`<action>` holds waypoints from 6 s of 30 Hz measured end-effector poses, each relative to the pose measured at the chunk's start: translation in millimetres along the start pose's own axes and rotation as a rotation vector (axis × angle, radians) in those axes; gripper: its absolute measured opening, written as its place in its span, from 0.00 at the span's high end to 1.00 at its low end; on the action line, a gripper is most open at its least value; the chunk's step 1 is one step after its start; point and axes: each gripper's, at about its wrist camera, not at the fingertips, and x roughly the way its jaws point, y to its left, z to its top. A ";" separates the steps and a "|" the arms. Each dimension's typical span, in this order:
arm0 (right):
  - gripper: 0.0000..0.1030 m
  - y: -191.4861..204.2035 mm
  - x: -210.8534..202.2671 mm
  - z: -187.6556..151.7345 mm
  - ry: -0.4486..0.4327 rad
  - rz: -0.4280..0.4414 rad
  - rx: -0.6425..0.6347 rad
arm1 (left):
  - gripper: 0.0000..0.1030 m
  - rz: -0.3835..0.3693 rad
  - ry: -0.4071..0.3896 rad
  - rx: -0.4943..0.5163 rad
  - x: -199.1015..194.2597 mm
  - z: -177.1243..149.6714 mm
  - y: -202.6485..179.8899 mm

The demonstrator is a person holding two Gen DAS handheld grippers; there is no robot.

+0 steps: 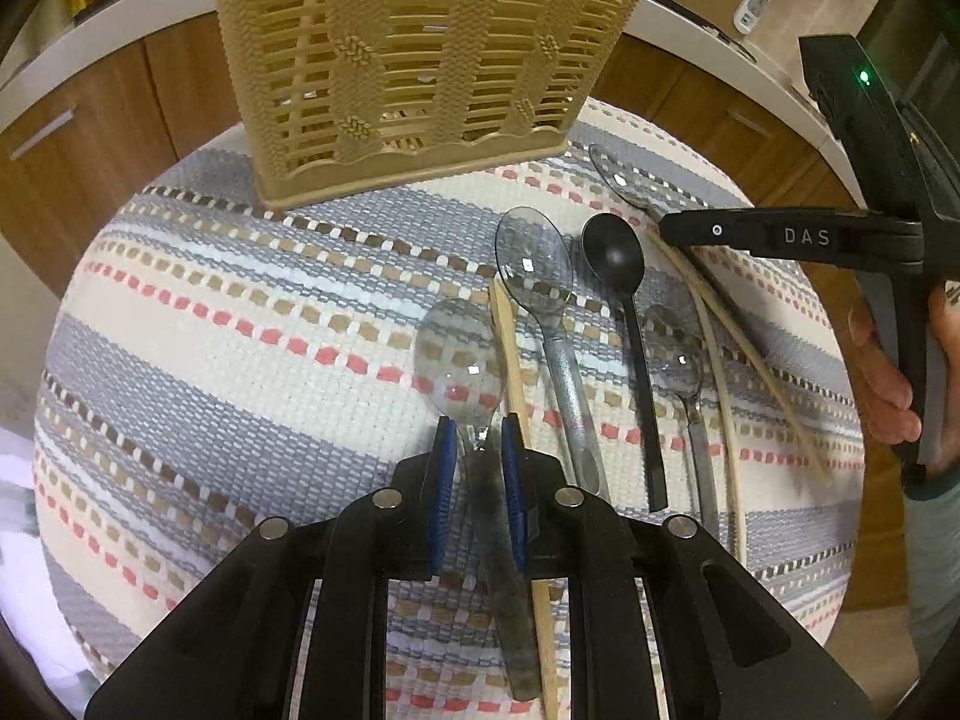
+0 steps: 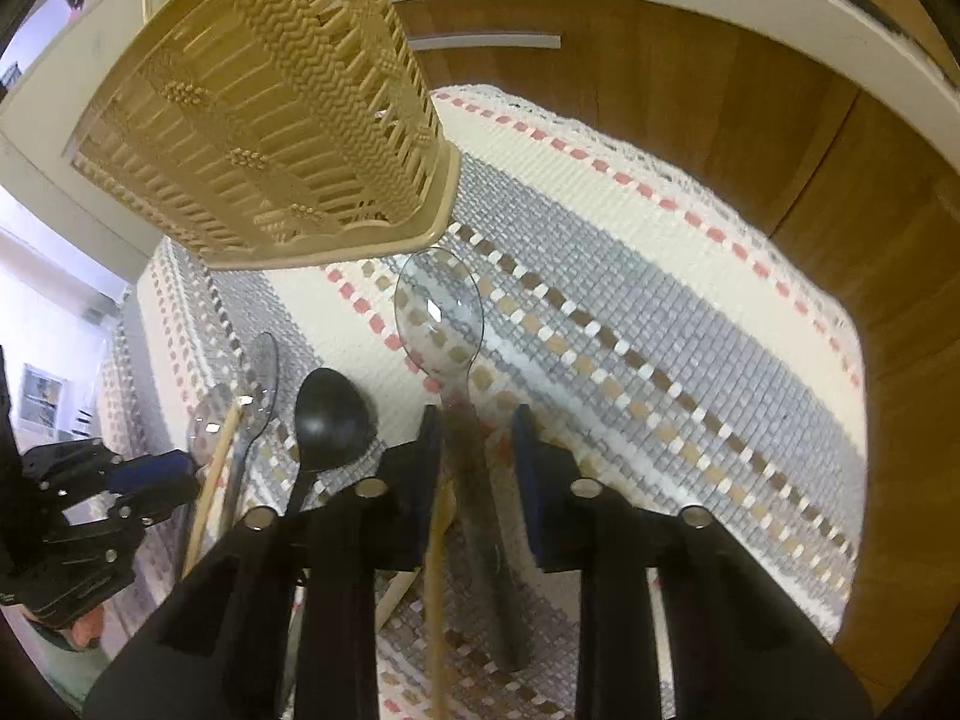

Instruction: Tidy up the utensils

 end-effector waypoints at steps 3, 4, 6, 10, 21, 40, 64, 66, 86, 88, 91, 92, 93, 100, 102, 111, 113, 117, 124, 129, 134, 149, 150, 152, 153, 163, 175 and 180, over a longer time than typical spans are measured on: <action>0.90 -3.1 -0.5 -1.7 0.011 0.017 0.013 | 0.89 -0.004 -0.005 -0.001 1.0 -0.7 -3.4; 0.90 -5.5 -1.0 -2.5 0.013 0.015 0.022 | 0.89 -0.009 -0.007 -0.006 -0.5 -2.0 -1.3; 0.91 -14.2 -4.6 -7.6 0.013 0.016 0.048 | 0.91 -0.017 -0.012 -0.020 -0.7 -1.6 2.0; 0.92 -29.8 -12.9 -19.5 0.010 -0.016 0.090 | 0.91 -0.012 -0.018 -0.028 -9.1 -8.7 12.4; 0.89 -23.3 -7.5 -10.8 0.085 -0.097 0.063 | 0.86 0.107 0.046 0.025 -10.1 -3.2 4.3; 0.90 -15.7 -20.5 -27.7 0.010 -0.082 0.008 | 0.91 0.143 -0.005 0.069 -11.7 2.9 -27.8; 0.90 15.7 -133.7 -10.3 -0.503 0.214 -0.030 | 0.91 -0.085 -0.877 -0.115 -179.8 54.5 -4.8; 0.90 21.6 -140.3 0.5 -0.554 0.213 -0.033 | 0.91 -0.088 -0.926 -0.135 -181.4 67.9 0.6; 0.90 44.8 -121.4 117.7 -0.809 0.105 -0.054 | 0.90 0.093 -1.070 -0.204 -126.2 132.5 8.3; 0.90 45.1 -109.4 116.4 -0.803 0.094 -0.062 | 0.90 0.098 -1.058 -0.208 -119.5 133.3 10.3; 0.90 44.0 -96.6 109.6 -0.816 0.081 -0.072 | 0.90 0.099 -1.045 -0.212 -112.5 133.2 14.0; 0.90 43.6 -92.2 108.8 -0.805 0.091 -0.081 | 0.90 0.099 -1.041 -0.211 -110.5 132.5 14.7; 0.90 43.9 -90.0 107.2 -0.806 0.094 -0.086 | 0.90 0.104 -1.040 -0.210 -108.7 131.4 15.2; 0.90 52.9 -82.6 93.7 -0.809 0.090 -0.142 | 0.90 0.106 -1.013 -0.203 -97.8 125.2 19.1; 0.89 54.7 -84.1 88.4 -0.805 0.077 -0.153 | 0.87 0.100 -1.012 -0.205 -99.1 120.3 21.4; 0.82 49.4 -92.9 69.7 -0.760 0.101 -0.148 | 0.83 0.086 -1.012 -0.200 -121.7 100.0 24.1; 0.82 47.6 -99.3 64.8 -0.759 0.103 -0.145 | 0.82 0.081 -1.011 -0.203 -128.3 96.6 24.8; 0.74 42.6 -115.9 50.9 -0.758 0.115 -0.132 | 0.82 0.061 -1.006 -0.209 -145.8 83.8 26.8; 0.74 36.7 -144.1 13.6 -0.720 0.119 -0.123 | 0.72 -0.009 -0.837 -0.138 -169.0 62.3 19.9; 0.74 24.7 -144.0 -12.0 -0.597 0.118 -0.074 | 0.70 -0.088 -0.647 -0.130 -160.9 43.9 19.7; 0.74 14.4 -113.6 -29.5 -0.366 0.139 -0.013 | 0.70 -0.140 -0.380 -0.095 -119.3 29.4 11.1; 0.74 5.8 -22.7 -33.2 -0.018 0.054 0.090 | 0.72 -0.076 -0.024 -0.004 -13.7 9.6 4.9; 0.74 6.6 -20.3 -32.6 -0.013 0.056 0.091 | 0.72 -0.073 -0.018 -0.005 -11.6 11.2 4.6; 0.74 9.5 -16.1 -32.7 -0.005 0.049 0.080 | 0.72 -0.065 -0.005 -0.011 -6.7 12.7 6.6; 0.76 10.8 -15.3 -32.9 -0.005 0.046 0.075 | 0.73 -0.058 -0.002 -0.012 -5.6 15.1 5.7; 0.95 26.9 -3.8 -34.2 0.023 0.004 0.013 | 0.74 0.070 0.036 0.069 15.5 39.5 -23.7; 0.95 9.2 -22.8 -41.6 -0.017 0.045 0.092 | 0.96 0.070 -0.039 -0.068 8.6 37.8 -8.9; 0.95 -17.1 -22.9 -44.1 0.006 0.024 0.147 | 0.96 -0.052 -0.095 -0.228 -7.0 34.3 23.4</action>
